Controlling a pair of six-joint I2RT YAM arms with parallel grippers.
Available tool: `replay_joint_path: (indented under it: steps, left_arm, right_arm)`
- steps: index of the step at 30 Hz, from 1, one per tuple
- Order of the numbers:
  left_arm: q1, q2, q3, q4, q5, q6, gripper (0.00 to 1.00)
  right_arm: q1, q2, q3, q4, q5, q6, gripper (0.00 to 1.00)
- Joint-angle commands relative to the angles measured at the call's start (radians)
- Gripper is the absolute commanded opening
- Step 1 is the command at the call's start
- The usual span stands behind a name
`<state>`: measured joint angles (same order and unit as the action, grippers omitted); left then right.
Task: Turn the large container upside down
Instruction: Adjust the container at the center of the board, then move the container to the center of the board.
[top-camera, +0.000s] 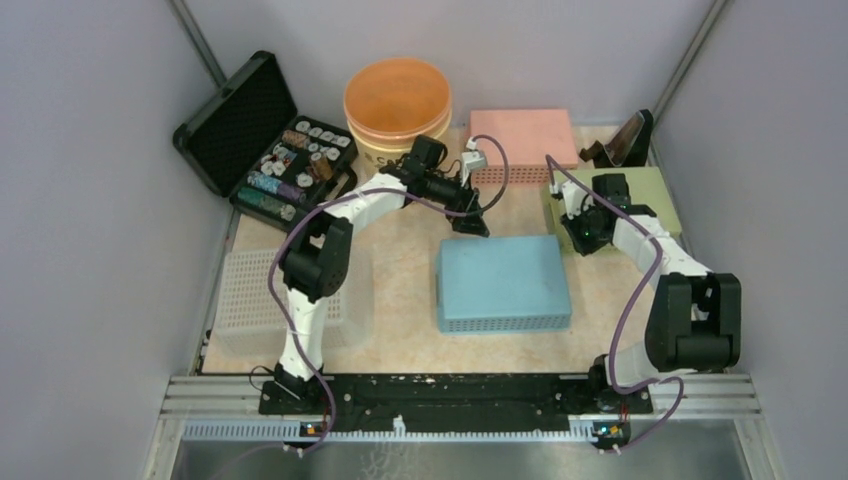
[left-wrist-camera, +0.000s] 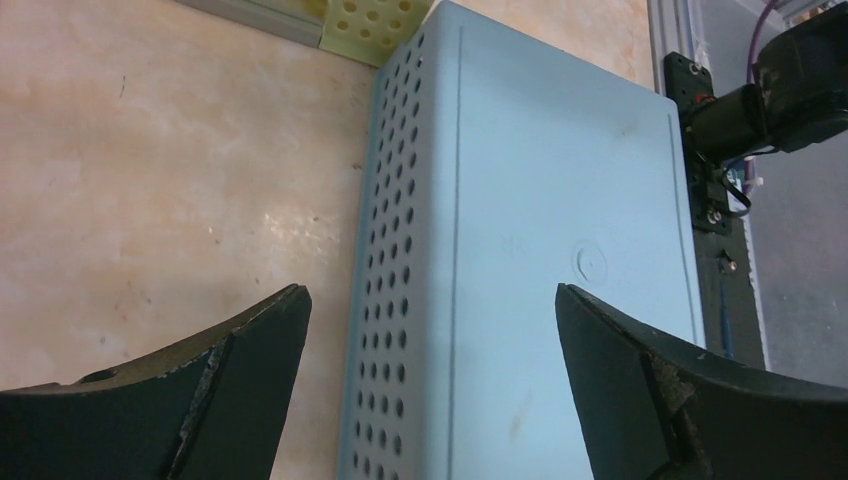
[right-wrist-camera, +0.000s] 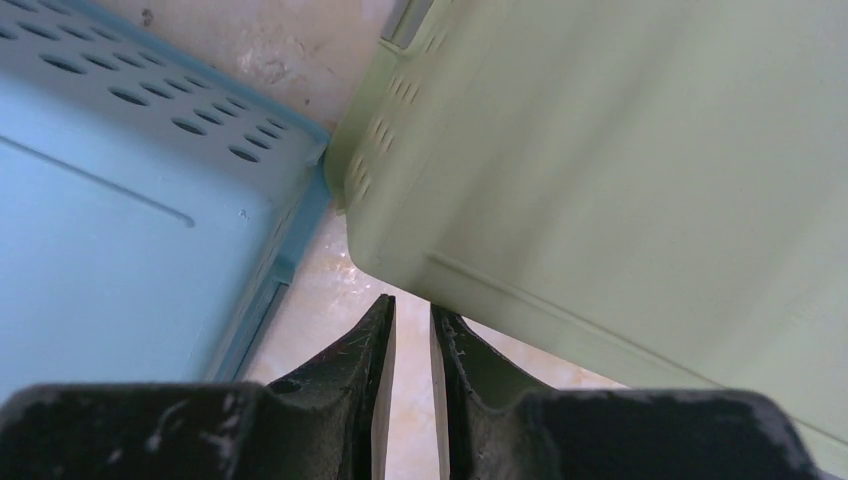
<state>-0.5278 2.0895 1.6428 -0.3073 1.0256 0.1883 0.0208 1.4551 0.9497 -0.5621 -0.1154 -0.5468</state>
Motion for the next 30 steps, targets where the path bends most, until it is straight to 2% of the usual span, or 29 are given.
replay_joint_path:
  steps: [1,8,13,19,30]
  left_arm:
    - [-0.027,0.077,0.121,0.04,-0.001,-0.024,0.99]
    - [-0.069,0.138,0.131,0.032,0.047,-0.028,0.99]
    - [-0.111,0.147,0.114,-0.026,0.081,0.029,0.99]
    - [-0.15,0.139,0.068,-0.067,0.08,0.076,0.98]
    - [-0.199,0.127,0.039,-0.062,0.061,0.053,0.96]
  right_arm:
    - [-0.005,0.003,0.051,0.098,-0.043,0.053,0.19]
    - [-0.004,-0.006,0.073,0.059,-0.1,0.078,0.19]
    - [-0.005,-0.062,0.082,-0.021,-0.156,0.072,0.2]
    - [-0.004,-0.141,0.062,-0.093,-0.191,0.06,0.2]
    - [-0.005,-0.215,0.044,-0.146,-0.198,0.065,0.2]
